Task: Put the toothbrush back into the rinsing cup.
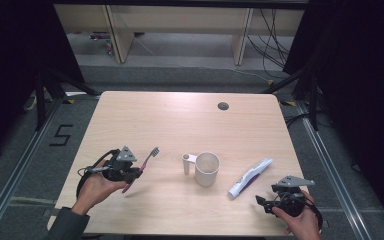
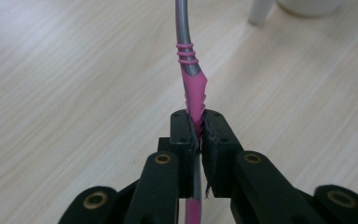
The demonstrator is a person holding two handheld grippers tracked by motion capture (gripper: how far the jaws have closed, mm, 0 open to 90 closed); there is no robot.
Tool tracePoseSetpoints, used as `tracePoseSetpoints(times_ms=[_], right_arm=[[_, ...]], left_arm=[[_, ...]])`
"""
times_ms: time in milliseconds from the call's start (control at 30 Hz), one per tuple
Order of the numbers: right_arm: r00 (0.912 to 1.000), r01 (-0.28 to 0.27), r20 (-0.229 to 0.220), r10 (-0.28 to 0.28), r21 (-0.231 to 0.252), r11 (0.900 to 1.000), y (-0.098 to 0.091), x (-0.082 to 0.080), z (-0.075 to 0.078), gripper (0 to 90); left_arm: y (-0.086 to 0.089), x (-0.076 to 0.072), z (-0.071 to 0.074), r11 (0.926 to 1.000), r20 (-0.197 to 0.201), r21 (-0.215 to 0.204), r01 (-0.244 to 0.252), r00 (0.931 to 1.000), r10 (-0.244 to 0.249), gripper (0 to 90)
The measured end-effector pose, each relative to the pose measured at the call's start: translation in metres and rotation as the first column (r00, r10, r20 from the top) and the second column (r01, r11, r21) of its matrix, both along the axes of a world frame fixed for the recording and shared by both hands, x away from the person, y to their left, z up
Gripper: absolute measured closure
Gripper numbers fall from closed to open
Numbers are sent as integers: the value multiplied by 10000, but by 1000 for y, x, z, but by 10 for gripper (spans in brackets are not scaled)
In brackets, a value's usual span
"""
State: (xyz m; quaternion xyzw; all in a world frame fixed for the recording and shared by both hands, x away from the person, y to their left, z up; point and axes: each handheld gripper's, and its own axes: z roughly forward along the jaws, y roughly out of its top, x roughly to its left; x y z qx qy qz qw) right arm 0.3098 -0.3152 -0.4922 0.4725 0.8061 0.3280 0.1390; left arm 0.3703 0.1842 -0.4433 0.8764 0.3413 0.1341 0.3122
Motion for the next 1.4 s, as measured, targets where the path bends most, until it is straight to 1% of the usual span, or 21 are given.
tracePoseSetpoints(times_ms=[33,167,267,333,500,533,567,600,667,700,767,800,867,933,1000,1033,1067,1167,1200,1233,1400], right_arm=[[10000,22,-20,-22,20,10000,0,0,0,245],[9997,160,-170,-158,119,9998,1,-1,1,245],[9999,97,-121,-96,129,9999,1,0,1,245],[9998,173,-98,-171,154,9997,1,0,0,245],[9997,208,-131,-206,192,9996,1,-1,1,246],[9999,114,-21,-114,76,9999,0,0,0,246],[9999,114,-21,-114,76,9999,0,0,0,246],[9994,-230,279,228,67,9997,-2,3,-2,246],[9993,-230,283,228,66,9997,-2,3,-2,246],[9993,-241,286,240,38,9997,-2,3,-2,246],[9998,-64,167,63,43,10000,-2,2,-2,246],[9993,-51,374,53,-67,10000,-2,2,-2,246],[9997,-12,259,13,-38,10000,-2,2,-1,246],[9987,-333,398,333,-7,9994,-4,4,-2,246],[9998,-30,214,32,-72,10000,-3,2,-1,246],[9989,-224,410,225,-36,9997,-4,4,-2,246],[9986,-323,420,324,-17,9995,-4,5,-3,246],[9986,-312,434,313,-26,9995,-4,5,-2,246],[9986,-312,434,313,-26,9995,-4,5,-2,246],[10000,5,91,-4,-14,10000,-3,2,0,246],[9998,173,-74,-172,189,9997,-1,2,0,246]], left_arm=[[-2,0,0,9993,252,-316,-221,9994,229,827],[-4,3,2,9970,828,-722,-260,9961,320,827],[-6,5,3,9937,926,-1083,-287,9949,388,828],[-9,5,4,9837,1366,-1716,-535,9876,776,827],[-13,6,6,9728,1692,-2233,-619,9804,1013,827],[-15,7,8,9662,1839,-2480,-700,9758,1179,827],[-15,7,8,9662,1839,-2480,-700,9758,1179,827],[-18,8,9,9605,1964,-2677,-758,9717,1314,827],[-17,8,10,9606,2094,-2657,-822,9677,1407,827],[-19,8,10,9526,2113,-2923,-842,9658,1502,827],[-20,8,12,9520,2278,-2933,-870,9608,1580,827],[-21,8,13,9481,2330,-3061,-855,9589,1617,827],[-22,8,16,9448,2492,-3174,-810,9542,1655,827],[-26,8,20,9355,2661,-3456,-735,9483,1728,827],[-28,8,21,9340,2697,-3504,-701,9474,1723,827],[-32,9,24,9296,2827,-3621,-685,9423,1795,827],[-32,9,24,9296,2827,-3621,-685,9423,1795,827],[-41,10,28,9159,2967,-3983,-496,9379,1798,827],[-41,10,28,9159,2967,-3983,-496,9379,1798,827],[-45,10,30,9117,3085,-4087,-427,9336,1821,827],[-52,13,32,9019,3241,-4312,-233,9289,1789,827]])
